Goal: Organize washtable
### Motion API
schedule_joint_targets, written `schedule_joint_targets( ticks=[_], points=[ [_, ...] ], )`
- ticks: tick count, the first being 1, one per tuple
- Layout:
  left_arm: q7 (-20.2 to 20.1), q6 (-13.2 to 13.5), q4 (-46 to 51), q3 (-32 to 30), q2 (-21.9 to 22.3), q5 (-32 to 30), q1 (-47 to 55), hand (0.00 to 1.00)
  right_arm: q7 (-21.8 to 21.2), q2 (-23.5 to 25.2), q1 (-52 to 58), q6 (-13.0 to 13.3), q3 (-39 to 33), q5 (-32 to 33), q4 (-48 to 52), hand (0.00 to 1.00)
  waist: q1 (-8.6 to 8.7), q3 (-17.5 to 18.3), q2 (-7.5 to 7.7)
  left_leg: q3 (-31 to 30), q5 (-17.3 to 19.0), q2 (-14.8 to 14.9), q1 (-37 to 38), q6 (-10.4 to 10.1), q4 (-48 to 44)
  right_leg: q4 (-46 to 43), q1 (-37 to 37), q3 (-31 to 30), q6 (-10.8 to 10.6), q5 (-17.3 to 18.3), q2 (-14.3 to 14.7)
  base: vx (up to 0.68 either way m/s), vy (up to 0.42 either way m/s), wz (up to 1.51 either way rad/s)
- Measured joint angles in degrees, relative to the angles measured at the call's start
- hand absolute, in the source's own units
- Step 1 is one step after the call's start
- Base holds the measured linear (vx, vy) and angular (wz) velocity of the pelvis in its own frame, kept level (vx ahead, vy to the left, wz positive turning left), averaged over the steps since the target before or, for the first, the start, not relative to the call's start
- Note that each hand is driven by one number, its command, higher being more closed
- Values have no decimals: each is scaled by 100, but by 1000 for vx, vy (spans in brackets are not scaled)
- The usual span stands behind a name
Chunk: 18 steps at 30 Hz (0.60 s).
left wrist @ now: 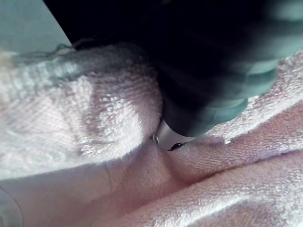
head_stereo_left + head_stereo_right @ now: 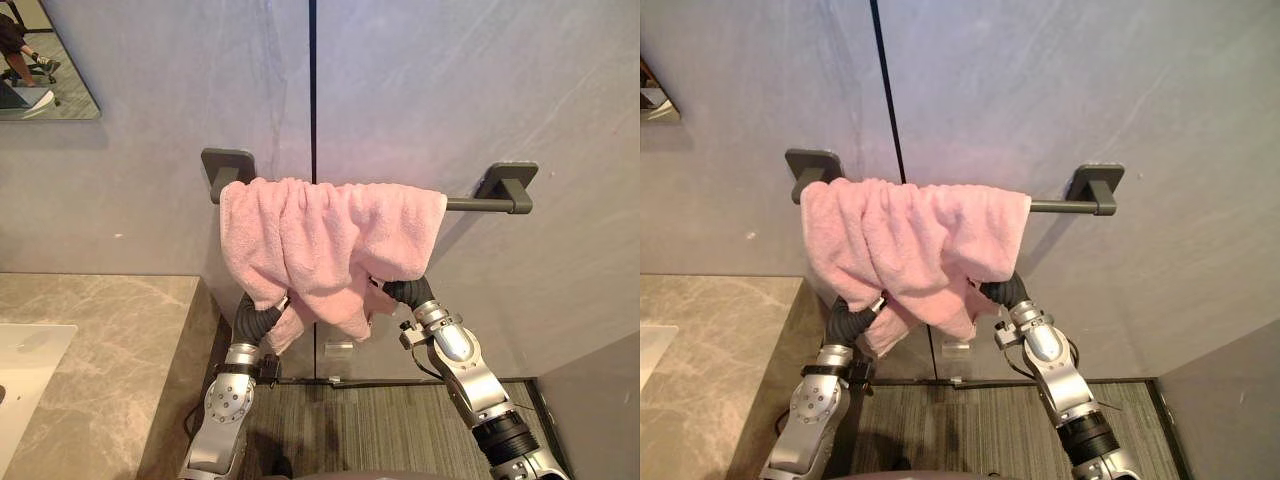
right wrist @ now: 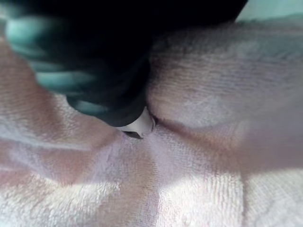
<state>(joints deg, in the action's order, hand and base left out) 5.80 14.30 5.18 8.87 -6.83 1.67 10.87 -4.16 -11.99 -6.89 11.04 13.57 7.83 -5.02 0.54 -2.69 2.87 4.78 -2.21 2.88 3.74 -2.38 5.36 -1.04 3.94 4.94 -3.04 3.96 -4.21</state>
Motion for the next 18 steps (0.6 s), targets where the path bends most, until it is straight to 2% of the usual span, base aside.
schedule_joint_targets(
  ticks=[9, 12, 18],
  points=[
    [-215, -3, 0, -4, 199, 2, -222, 100, -6, 43, 14, 0, -364, 62, -1, 100, 91, -12, -19, 15, 14, -1, -1, 2, -2, 9, -9, -20, -2, -1, 1, 0, 0, 0],
    [-220, -6, -1, -5, 214, 7, -250, 100, -5, 43, 14, 0, -459, 68, -24, 100, 161, -36, -56, 16, 22, -3, 0, 4, -2, 9, -8, -23, -4, 1, 0, 0, 0, 0],
    [-332, -16, -79, -1, 217, 48, -316, 100, -5, 41, 15, -1, -584, 241, -208, 100, 185, -90, -162, 43, 47, 7, 13, -4, -2, 11, -13, -64, -20, 13, 7, -6, -3, -2]
  ],
)
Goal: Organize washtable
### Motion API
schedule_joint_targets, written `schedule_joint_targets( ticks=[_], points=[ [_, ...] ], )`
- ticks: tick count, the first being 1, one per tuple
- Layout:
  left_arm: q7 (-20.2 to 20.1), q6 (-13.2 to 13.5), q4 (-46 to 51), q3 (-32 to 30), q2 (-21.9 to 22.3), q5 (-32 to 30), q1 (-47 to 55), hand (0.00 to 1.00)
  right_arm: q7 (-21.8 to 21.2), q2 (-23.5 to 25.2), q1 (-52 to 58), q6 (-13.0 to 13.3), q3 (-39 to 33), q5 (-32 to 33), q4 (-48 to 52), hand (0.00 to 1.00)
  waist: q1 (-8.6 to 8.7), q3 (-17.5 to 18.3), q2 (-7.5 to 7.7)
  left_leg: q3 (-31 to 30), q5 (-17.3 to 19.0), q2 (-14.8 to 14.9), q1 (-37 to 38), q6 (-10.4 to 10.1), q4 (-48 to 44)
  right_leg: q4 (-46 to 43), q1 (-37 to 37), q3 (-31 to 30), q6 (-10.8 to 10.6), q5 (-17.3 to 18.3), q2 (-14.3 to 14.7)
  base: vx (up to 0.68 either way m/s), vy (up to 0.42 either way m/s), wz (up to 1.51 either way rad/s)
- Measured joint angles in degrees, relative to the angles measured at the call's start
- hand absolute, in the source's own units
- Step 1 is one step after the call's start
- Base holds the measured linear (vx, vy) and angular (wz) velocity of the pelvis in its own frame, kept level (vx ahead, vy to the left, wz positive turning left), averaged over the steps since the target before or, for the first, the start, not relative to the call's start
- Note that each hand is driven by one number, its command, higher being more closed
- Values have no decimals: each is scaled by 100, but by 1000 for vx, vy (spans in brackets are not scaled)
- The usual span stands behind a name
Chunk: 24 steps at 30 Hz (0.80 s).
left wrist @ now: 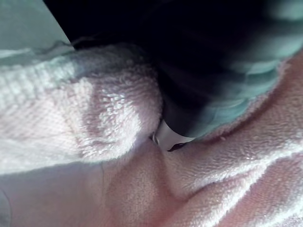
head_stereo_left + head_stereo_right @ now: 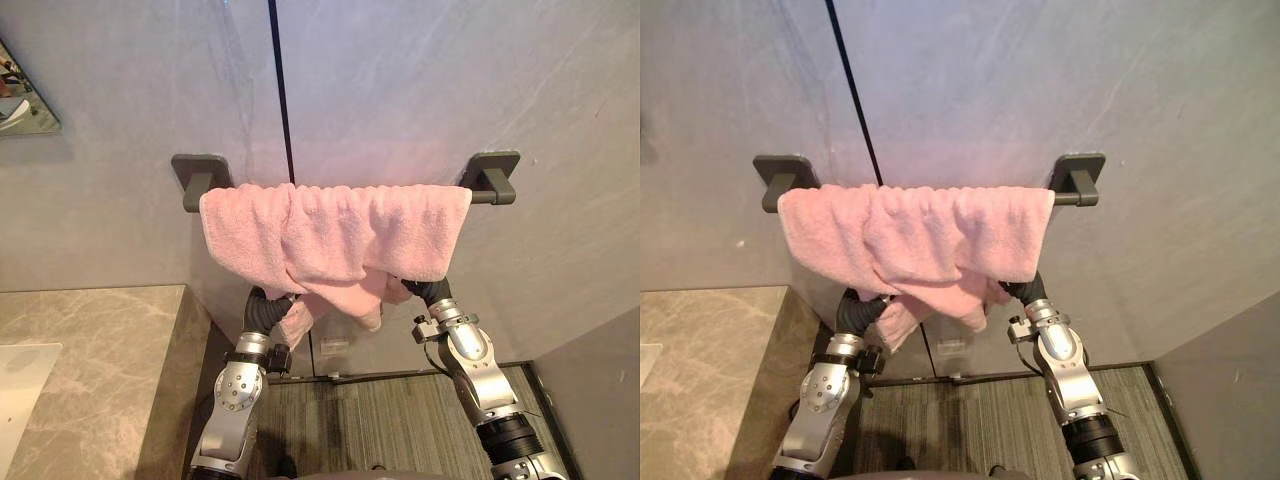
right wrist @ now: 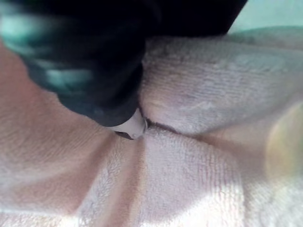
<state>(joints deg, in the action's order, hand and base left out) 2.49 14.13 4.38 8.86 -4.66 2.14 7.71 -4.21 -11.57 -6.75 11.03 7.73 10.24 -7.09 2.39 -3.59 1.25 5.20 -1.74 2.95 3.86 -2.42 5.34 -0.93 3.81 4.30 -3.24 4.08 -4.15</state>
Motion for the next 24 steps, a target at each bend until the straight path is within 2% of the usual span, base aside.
schedule_joint_targets(
  ticks=[10, 17, 24],
  points=[
    [-106, -24, -565, 0, 43, 78, 21, 100, -1, 6, 133, -9, 0, -3, -324, 100, -12, -4, -17, -9, 27, -7, 1, -2, 0, 4, 2, -14, -18, 16, -4, 0, 0, 0],
    [-105, 39, -1083, -98, 134, 447, 13, 100, -7, 404, 374, 181, -13, -99, -516, 100, -15, 45, -154, -39, 25, -10, 21, -4, 2, -6, 31, 19, -18, 16, -5, 0, 0, 1],
    [-102, 122, -1352, -232, 193, 440, -23, 100, 121, 694, 366, 234, -143, -791, -729, 100, -14, 85, -197, -51, 23, -9, 39, -5, 7, 6, 55, 30, -17, 17, -5, 0, 0, 0]
  ],
)
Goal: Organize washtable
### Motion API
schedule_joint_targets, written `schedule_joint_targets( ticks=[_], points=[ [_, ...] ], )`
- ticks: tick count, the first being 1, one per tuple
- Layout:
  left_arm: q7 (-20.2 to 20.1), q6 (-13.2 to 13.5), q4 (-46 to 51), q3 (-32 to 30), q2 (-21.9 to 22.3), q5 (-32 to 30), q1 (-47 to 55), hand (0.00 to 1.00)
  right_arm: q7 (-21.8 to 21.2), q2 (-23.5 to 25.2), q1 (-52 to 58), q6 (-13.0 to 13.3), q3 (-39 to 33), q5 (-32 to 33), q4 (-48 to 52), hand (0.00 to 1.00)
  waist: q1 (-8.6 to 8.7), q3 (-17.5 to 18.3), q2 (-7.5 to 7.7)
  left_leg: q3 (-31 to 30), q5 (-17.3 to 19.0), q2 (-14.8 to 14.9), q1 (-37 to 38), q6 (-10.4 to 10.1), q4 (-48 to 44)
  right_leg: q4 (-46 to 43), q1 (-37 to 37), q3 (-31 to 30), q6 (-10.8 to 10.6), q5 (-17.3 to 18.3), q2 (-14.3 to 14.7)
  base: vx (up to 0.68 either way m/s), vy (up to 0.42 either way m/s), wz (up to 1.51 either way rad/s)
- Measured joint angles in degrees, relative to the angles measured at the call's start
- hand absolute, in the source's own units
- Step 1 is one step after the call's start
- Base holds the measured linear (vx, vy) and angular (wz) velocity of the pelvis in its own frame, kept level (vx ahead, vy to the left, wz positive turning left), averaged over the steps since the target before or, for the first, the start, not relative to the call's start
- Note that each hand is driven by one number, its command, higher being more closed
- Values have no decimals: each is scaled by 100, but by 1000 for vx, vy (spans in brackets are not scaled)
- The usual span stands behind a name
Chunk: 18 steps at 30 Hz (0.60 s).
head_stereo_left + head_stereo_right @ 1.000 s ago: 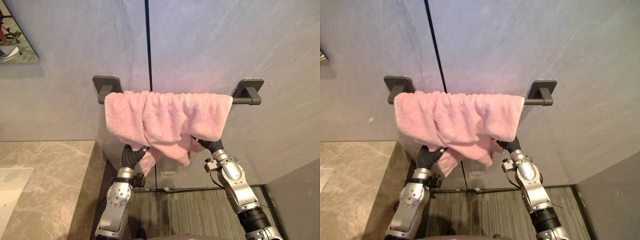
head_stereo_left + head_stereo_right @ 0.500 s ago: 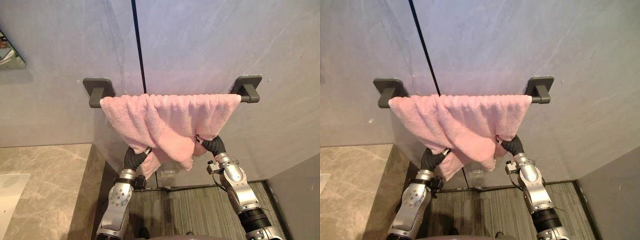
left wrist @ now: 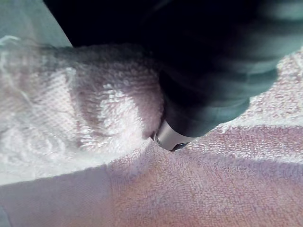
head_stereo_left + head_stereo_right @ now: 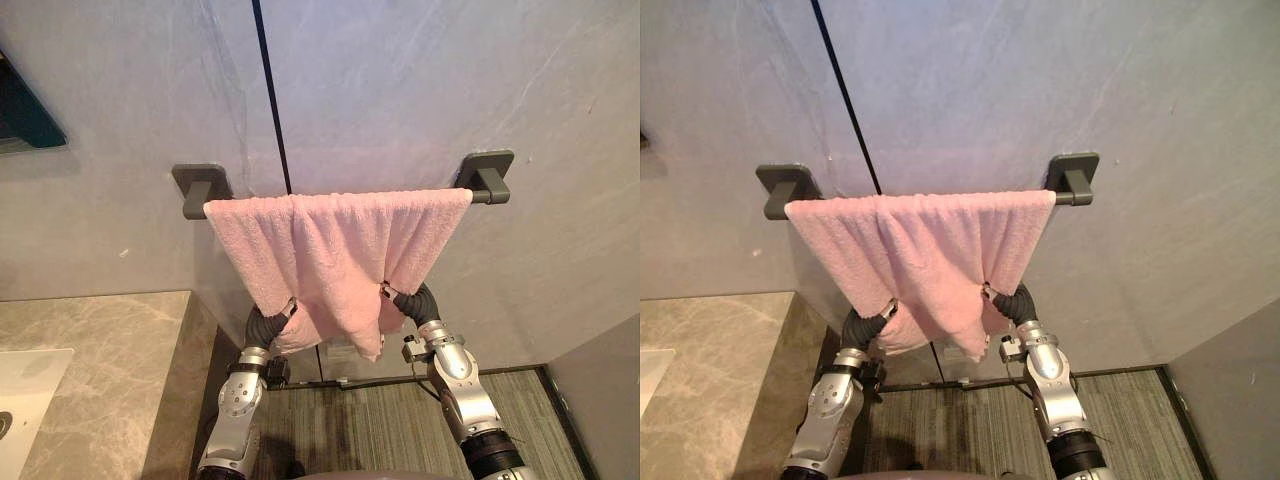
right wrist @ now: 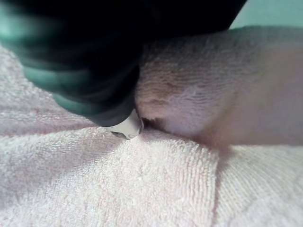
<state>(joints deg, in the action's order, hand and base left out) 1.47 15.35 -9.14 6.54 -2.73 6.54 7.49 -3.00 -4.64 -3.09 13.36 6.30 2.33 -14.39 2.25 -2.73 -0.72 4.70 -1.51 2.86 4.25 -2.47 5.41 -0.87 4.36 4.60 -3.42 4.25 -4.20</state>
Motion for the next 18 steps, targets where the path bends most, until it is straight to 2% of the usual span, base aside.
schedule_joint_targets(
  ticks=[6, 7, 14, 18],
  points=[
    [156, 27, -173, -254, -37, -24, -43, 100, 397, 145, -23, 24, -382, -359, -163, 100, 0, -1, 33, -7, 1, -1, 18, -1, 5, 51, 44, 15, 1, -2, 1, 0, 0, 0],
    [161, 28, -199, -254, -27, -33, -72, 0, 407, 171, -47, 26, -383, -360, -205, 0, 0, -1, 45, -6, 1, 0, 18, -1, 6, 60, 47, 15, 3, -3, 2, 0, 0, 0],
    [393, 5, -277, -379, -29, -36, -119, 0, 644, 200, -50, 13, -509, -404, -451, 0, 2, -20, 169, 10, 4, 3, 21, -4, 8, 123, 79, 13, 14, -19, 4, 0, 0, 0],
    [486, -14, -368, -435, -29, -34, -93, 0, 707, 208, 12, -75, -603, -395, -499, 0, 1, -27, 192, 35, 25, 4, 59, -31, 8, 234, 163, 7, 9, -58, 5, 0, 0, 0]
  ],
)
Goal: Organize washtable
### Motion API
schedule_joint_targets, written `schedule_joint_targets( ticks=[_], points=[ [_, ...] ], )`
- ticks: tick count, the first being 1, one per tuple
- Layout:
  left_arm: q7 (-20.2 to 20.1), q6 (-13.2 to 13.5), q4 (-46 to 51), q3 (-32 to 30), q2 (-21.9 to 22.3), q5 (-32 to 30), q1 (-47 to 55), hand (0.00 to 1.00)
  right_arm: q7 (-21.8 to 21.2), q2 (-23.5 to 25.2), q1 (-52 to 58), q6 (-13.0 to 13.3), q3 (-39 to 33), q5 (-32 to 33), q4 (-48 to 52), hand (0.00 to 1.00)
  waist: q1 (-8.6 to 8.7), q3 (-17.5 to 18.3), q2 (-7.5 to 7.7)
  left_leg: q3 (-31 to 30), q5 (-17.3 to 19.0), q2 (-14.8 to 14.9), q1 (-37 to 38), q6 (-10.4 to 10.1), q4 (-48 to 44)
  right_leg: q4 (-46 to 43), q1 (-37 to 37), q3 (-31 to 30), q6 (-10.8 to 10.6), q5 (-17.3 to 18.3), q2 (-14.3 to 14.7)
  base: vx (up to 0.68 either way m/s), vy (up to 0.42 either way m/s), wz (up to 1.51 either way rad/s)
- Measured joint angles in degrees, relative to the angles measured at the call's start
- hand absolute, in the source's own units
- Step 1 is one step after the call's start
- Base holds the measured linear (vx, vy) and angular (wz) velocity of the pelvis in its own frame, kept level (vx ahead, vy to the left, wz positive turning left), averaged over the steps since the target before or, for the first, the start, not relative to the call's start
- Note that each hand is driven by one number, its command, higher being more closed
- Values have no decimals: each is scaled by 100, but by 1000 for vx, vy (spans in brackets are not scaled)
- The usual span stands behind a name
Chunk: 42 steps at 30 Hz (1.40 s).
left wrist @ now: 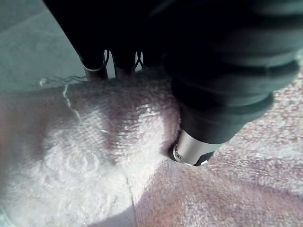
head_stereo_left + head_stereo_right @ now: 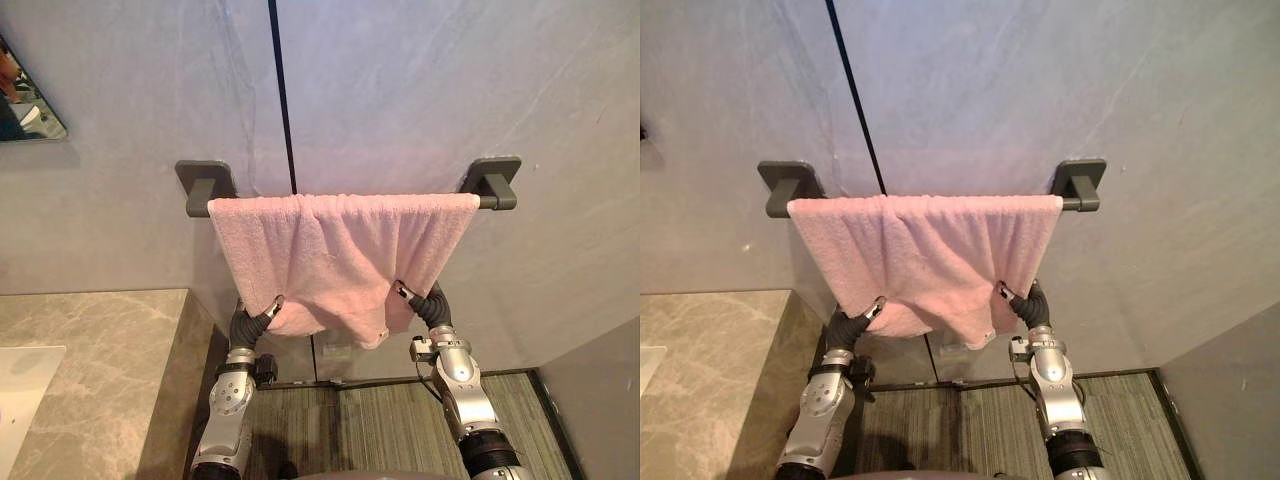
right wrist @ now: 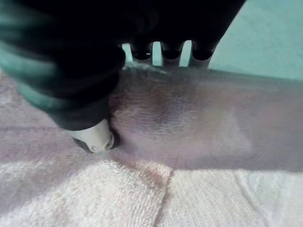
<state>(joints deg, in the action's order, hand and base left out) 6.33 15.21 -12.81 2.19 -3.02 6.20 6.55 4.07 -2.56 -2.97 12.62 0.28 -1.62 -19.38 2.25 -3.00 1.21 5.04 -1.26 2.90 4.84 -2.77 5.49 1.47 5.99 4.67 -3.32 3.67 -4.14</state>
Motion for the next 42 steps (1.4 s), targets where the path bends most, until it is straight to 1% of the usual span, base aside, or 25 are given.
schedule_joint_targets(
  ticks=[3, 4, 6, 9, 12, 19, 21, 22, 24, 26, 29, 31, 33, 34, 35, 38, 40, 41, 42],
  points=[
    [28, -39, -52, -21, -2, 44, 35, 0, 102, 1, 103, -100, -32, 4, -156, 0, 3, -8, -7, 2, 5, 4, -2, -7, -1, 36, 21, 4, 5, -9, 4, 0, 0, 0],
    [28, -45, -150, -24, -2, 51, 31, 0, 113, 0, 145, -209, -70, 4, -264, 0, 2, -9, -7, 3, 7, 6, -2, -10, -1, 57, 33, 7, 6, -16, 6, 0, 0, 0],
    [27, -181, -405, -26, -2, 129, 34, 0, 135, -1, 302, -443, -115, 4, -522, 0, 0, -25, -16, 4, 11, 7, 0, -17, -2, 87, 53, 14, 7, -21, 8, 0, 0, 0],
    [29, -429, -818, -29, -2, 299, 307, 0, 203, 10, 561, -575, -133, 5, -640, 0, 29, -95, -34, 23, 13, 10, -2, -20, -4, 92, 69, -9, 6, -22, 9, 12, -17, -4],
    [31, -536, -907, -20, -6, 400, 508, 0, 243, 10, 704, -627, -159, 6, -640, 0, 15, -112, -18, 23, 13, 13, -1, -20, -4, 92, 70, -5, 6, -23, 10, 0, 0, 0],
    [48, -535, -919, -64, -46, 470, 601, 0, 353, 45, 771, -627, -286, 57, -637, 0, 15, -121, -28, 18, 13, 10, 1, -20, -4, 82, 67, -6, 2, -52, 3, -43, -9, 0],
    [131, -537, -846, -117, -53, 518, 651, 0, 368, 64, 852, -627, -457, 81, -616, 0, 9, -122, -30, 17, 13, 11, 1, -19, -4, 82, 64, -8, 2, -56, 3, -49, -11, 0],
    [146, -537, -686, -245, -45, 550, 733, 0, 389, 104, 911, -627, -608, 113, -571, 0, 12, -124, -33, 18, 13, 12, 2, -20, -4, 82, 61, -10, 2, -56, 4, -44, -15, 0],
    [161, -534, -288, -455, -45, 562, 878, 0, 489, 122, 1074, -631, -819, 130, -271, 0, 14, -143, -63, 20, 13, 13, 2, -20, -5, 77, 59, -15, 2, -56, 4, -22, -10, -1],
    [231, -525, 421, -736, 9, 572, 1065, 0, 598, 130, 1252, -632, -1115, 131, 334, 0, 16, -163, -95, 31, 16, 12, 3, -19, -5, 74, 57, -29, 2, -55, 3, -9, -8, -2],
    [268, -442, 1287, -948, 81, 718, 1184, 0, 742, 158, 1383, -620, -1460, 141, 1228, 0, 14, -169, -106, 38, 32, 19, 17, -24, -6, 73, 57, -40, 1, -53, 8, 0, 0, 0],
    [258, -348, 1636, -949, 82, 794, 1242, 0, 806, 165, 1388, -611, -1537, 250, 1640, 0, 14, -174, -112, 57, 53, 19, 48, -24, -6, 73, 56, -61, -3, -48, 8, 0, 0, -7],
    [258, -289, 2210, -956, 91, 893, 1248, 0, 808, 236, 1422, -426, -1582, 560, 2483, 0, 20, -182, -136, 92, 100, 12, 99, -18, -6, 50, 71, -107, -23, -11, -1, 1, -1, -9],
    [259, -274, 2325, -957, 94, 891, 1248, 0, 805, 250, 1421, -389, -1584, 570, 2636, 0, 22, -182, -136, 98, 103, 11, 99, -17, -7, 50, 69, -113, -24, -10, -2, 7, -9, -5],
    [301, -271, 2576, -1003, 158, 893, 1287, 0, 800, 273, 1420, -330, -1623, 626, 3064, 0, 15, -186, -131, 106, 114, 8, 100, -14, -8, 50, 67, -121, -26, -7, -4, 0, 0, 0],
    [307, -245, 2975, -1110, 184, 893, 1318, 0, 733, 271, 1372, -139, -1644, 774, 3655, 0, 5, -201, -113, 111, 160, 8, 100, -19, -72, 50, 84, -122, -27, -5, -7, 0, 0, 0],
    [347, -238, 3414, -1191, 171, 930, 1339, 0, 655, 240, 1260, 17, -1607, 930, 4214, 0, 4, -209, -113, 118, 216, 7, 99, -15, -161, 50, 125, -129, -30, -1, -14, 0, 0, 0],
    [358, -181, 3781, -1171, 138, 1024, 1338, 0, 540, 174, 1122, 128, -1566, 1098, 4611, 0, 6, -210, -113, 116, 241, 6, 100, -9, -193, 50, 141, -129, -31, 1, -17, 0, 0, 0],
    [326, -77, 3977, -1139, 83, 1116, 1315, 0, 457, 124, 1044, 243, -1485, 1252, 4788, 0, 11, -211, -112, 116, 253, 7, 102, -9, -214, 50, 163, -131, -31, 1, -17, 0, 0, 0]
  ],
)
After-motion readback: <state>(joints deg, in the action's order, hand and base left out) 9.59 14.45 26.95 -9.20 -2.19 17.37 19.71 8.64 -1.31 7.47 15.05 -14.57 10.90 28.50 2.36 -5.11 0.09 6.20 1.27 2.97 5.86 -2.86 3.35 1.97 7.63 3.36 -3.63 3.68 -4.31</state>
